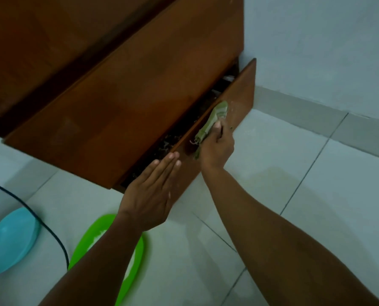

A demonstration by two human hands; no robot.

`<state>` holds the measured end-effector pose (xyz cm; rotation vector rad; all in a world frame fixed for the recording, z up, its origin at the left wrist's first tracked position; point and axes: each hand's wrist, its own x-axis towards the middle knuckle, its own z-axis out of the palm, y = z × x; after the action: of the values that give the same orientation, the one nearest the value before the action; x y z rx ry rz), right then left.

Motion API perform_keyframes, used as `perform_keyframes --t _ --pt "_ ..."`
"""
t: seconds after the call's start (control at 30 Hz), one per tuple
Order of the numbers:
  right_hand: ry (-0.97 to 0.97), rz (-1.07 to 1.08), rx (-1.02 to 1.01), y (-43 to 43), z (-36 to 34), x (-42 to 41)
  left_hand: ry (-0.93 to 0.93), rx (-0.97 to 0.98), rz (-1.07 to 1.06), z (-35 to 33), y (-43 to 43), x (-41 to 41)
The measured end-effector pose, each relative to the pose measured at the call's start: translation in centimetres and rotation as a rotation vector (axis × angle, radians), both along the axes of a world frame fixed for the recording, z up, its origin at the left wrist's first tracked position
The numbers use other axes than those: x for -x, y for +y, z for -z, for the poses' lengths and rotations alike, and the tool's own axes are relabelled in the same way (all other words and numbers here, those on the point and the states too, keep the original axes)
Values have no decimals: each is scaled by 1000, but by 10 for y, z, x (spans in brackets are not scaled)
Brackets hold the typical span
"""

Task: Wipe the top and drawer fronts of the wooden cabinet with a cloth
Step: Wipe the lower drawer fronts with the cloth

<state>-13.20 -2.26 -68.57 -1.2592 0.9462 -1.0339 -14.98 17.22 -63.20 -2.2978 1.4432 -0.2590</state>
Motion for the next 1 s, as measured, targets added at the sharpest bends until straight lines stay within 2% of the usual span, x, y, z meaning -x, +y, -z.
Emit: perform_keyframes --t 0.13,0.47,0.6,0.83,1.0 --pt "58 -79 -40 34 16 14 -103 -88 -11 -2 4 2" --pt "96 -119 68 52 33 20 -96 -133 -29 -7 5 3" --pt "93 -106 82 54 34 19 -112 -132 -9 -5 5 1" --pt "98 -234 128 54 28 3 -84 -46 -24 -6 11 -31" --pt "45 -209 139 60 33 1 -62 -22 7 2 16 -35"
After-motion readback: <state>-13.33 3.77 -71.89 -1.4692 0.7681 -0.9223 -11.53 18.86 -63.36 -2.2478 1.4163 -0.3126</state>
